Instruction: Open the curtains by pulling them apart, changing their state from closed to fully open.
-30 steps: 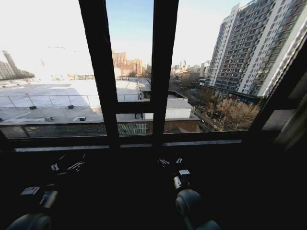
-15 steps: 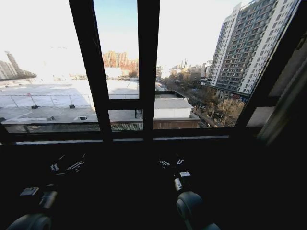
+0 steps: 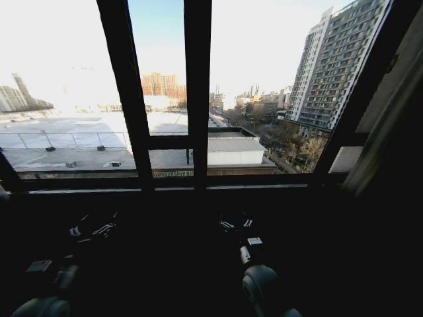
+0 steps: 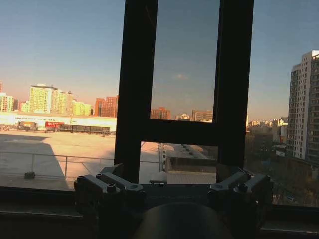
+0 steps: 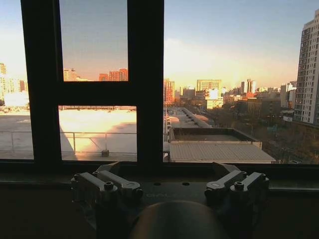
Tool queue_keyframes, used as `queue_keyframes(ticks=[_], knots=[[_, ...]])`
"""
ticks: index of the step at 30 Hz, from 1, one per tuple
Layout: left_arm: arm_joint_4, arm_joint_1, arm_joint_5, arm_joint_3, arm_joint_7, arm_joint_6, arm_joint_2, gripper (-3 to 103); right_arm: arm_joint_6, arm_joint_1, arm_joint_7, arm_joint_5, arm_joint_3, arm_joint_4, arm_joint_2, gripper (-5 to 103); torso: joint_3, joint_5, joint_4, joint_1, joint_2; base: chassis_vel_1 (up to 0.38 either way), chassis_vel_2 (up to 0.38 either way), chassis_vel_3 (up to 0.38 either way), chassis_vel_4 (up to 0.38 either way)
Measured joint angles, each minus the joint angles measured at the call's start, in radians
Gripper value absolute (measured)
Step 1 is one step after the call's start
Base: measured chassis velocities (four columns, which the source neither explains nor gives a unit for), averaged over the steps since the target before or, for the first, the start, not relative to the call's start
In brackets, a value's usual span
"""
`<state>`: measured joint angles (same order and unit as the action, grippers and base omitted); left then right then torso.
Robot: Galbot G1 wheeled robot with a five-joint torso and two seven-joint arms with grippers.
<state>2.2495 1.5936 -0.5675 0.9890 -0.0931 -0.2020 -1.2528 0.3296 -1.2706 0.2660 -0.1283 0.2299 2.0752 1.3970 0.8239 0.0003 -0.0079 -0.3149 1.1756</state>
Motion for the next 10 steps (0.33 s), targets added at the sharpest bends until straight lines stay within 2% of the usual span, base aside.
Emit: queue_keyframes(ticks=[7,10], knots=[[-0.001,0.011,-0.018,-0.008,-0.024,0.003,-0.002,100,0.012,0.003,-0.001,-0.044,0.003,0.009,0.003,100,0.000,0.0001,0.0001,0.001,0.000,0.000,0.000,0.000,0.000],[-0.009,0.019,-0.049,-0.008,-0.044,0.004,0.001,100,0.064,0.020,0.002,-0.093,0.012,0.027,0.004,100,-0.001,0.0000,0.0003,0.001,0.001,0.000,0.000,0.000,0.000]])
